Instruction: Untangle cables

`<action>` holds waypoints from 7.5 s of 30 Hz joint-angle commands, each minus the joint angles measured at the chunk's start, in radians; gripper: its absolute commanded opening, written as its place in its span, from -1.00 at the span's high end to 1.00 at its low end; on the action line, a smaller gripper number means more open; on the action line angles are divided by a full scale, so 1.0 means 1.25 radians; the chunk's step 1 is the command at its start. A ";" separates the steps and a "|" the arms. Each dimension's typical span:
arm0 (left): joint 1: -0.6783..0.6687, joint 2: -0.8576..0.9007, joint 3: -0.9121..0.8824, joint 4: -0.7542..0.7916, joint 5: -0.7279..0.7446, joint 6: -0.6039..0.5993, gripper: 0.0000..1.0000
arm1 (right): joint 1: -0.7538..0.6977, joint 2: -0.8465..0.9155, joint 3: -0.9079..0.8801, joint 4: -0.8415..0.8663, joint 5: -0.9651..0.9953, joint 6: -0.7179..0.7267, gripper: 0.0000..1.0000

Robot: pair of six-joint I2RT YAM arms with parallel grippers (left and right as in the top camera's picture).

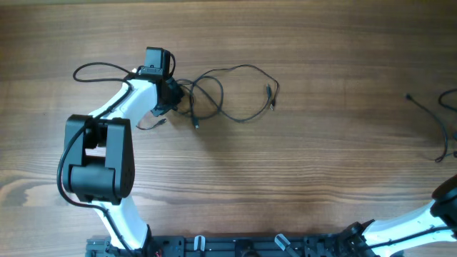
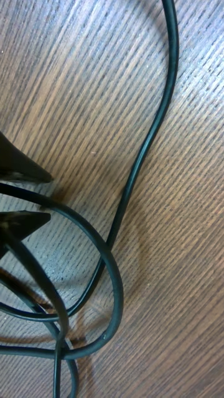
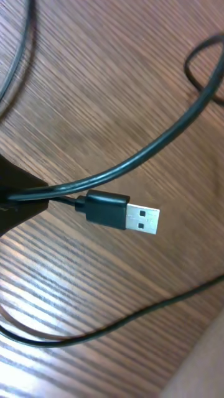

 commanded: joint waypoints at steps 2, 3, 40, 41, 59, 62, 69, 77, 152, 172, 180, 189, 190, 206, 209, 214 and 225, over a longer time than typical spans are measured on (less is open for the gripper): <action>-0.023 0.018 -0.013 -0.001 0.007 0.003 0.68 | -0.041 0.013 0.005 0.026 0.127 0.090 0.91; -0.027 0.018 -0.013 0.000 0.007 0.003 0.68 | -0.055 0.013 0.008 0.030 0.130 0.080 0.87; -0.051 -0.207 -0.010 -0.042 -0.008 -0.257 -1.00 | 1.105 0.004 -0.025 -0.099 -0.365 -0.317 -0.57; -0.041 -0.207 -0.010 -0.042 -0.008 -0.272 -1.00 | 1.123 0.016 -0.025 -0.096 -0.340 -0.318 -0.57; -0.098 -0.107 -0.012 -0.108 -0.014 -0.266 -0.48 | 1.160 0.105 -0.025 -0.065 -0.259 -0.250 0.42; -0.100 -0.074 -0.012 -0.099 -0.015 -0.266 -0.47 | 1.160 0.105 -0.025 -0.065 -0.259 -0.247 0.42; -0.091 -0.058 -0.011 -0.058 -0.014 -0.240 0.92 | 1.156 0.105 -0.024 -0.065 -0.256 -0.197 0.91; 0.016 -0.276 -0.010 -0.154 -0.015 -0.180 0.92 | 0.977 0.022 0.003 -0.142 -0.253 -0.010 0.91; -0.116 -0.087 -0.013 -0.132 -0.017 -0.162 0.89 | 1.071 0.081 0.002 -0.002 -0.202 0.049 -0.07; -0.116 -0.087 -0.013 -0.141 -0.018 -0.162 0.83 | 1.041 0.006 0.081 -0.153 -0.166 -0.007 0.91; -0.116 -0.087 -0.013 -0.140 -0.033 -0.162 0.80 | 0.727 -0.308 0.081 -0.199 -0.312 0.088 0.91; -0.119 -0.087 -0.013 -0.141 -0.033 -0.163 0.81 | 0.822 -0.187 0.080 -0.242 -0.573 -0.002 0.91; -0.120 -0.087 -0.013 -0.140 -0.033 -0.163 0.80 | 0.853 -0.170 0.080 -0.239 -0.544 -0.002 0.91; -0.121 -0.087 -0.013 -0.141 -0.033 -0.163 0.77 | 1.102 0.124 0.081 0.039 -0.302 -0.255 -0.39; -0.121 -0.087 -0.013 -0.140 -0.032 -0.163 0.75 | 1.103 0.135 0.080 0.036 -0.309 -0.277 -0.73; -0.121 -0.087 -0.013 -0.140 -0.032 -0.163 0.72 | 1.105 0.174 0.081 0.034 -0.254 -0.321 -0.70; -0.121 -0.087 -0.013 -0.141 -0.032 -0.163 0.70 | 1.105 0.259 0.081 0.043 -0.194 -0.369 0.91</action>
